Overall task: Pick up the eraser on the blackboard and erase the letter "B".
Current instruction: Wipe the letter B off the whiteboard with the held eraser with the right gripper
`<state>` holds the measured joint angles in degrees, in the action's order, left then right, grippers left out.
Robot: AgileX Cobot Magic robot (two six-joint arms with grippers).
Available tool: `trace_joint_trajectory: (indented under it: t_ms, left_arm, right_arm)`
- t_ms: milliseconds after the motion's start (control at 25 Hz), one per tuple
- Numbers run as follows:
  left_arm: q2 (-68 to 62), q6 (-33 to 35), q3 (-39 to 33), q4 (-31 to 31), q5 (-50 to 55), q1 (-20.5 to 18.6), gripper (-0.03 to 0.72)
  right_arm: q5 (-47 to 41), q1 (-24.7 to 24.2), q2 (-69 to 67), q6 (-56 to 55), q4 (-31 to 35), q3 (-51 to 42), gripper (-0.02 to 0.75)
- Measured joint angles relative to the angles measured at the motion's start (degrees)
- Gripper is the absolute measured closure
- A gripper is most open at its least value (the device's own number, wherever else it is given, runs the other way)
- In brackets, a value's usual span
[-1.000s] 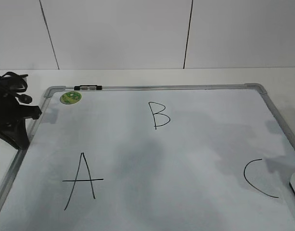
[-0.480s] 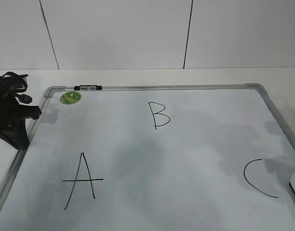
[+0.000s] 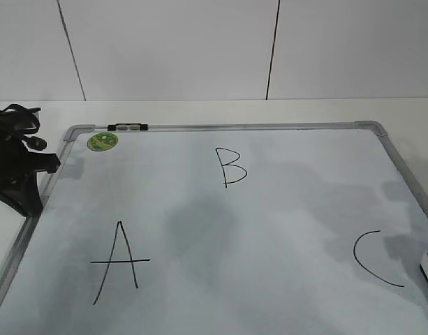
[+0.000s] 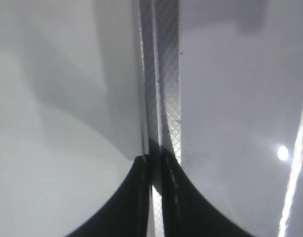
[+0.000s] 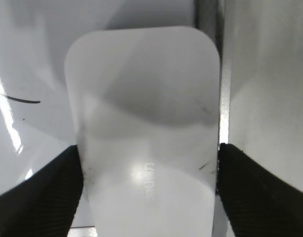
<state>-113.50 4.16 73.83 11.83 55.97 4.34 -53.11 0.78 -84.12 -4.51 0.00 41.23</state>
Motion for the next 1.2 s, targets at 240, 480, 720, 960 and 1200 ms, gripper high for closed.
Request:
trace_joint_trajectory:
  t_ms: [240, 480, 720, 960, 1200]
  left_arm:
    - [0.0, 0.0, 0.0, 0.0, 0.0, 0.0, 0.669]
    - [0.0, 0.0, 0.0, 0.0, 0.0, 0.0, 0.669]
    - [0.0, 0.0, 0.0, 0.0, 0.0, 0.0, 0.669]
    - [0.0, 0.0, 0.0, 0.0, 0.0, 0.0, 0.669]
    - [0.0, 0.0, 0.0, 0.0, 0.0, 0.0, 0.669]
  right_arm:
    - [0.2, 0.0, -0.5, 0.2, 0.0, 0.0, 0.092]
    - [0.3, 0.0, -0.9, 0.4, 0.0, 0.1, 0.121]
    - [0.2, 0.0, -1.4, 0.8, 0.0, 0.3, 0.137]
    - [-0.1, 0.0, -1.4, 0.9, 0.0, 0.4, 0.141]
    - [-0.3, 0.0, -1.4, 1.2, 0.0, 0.4, 0.168]
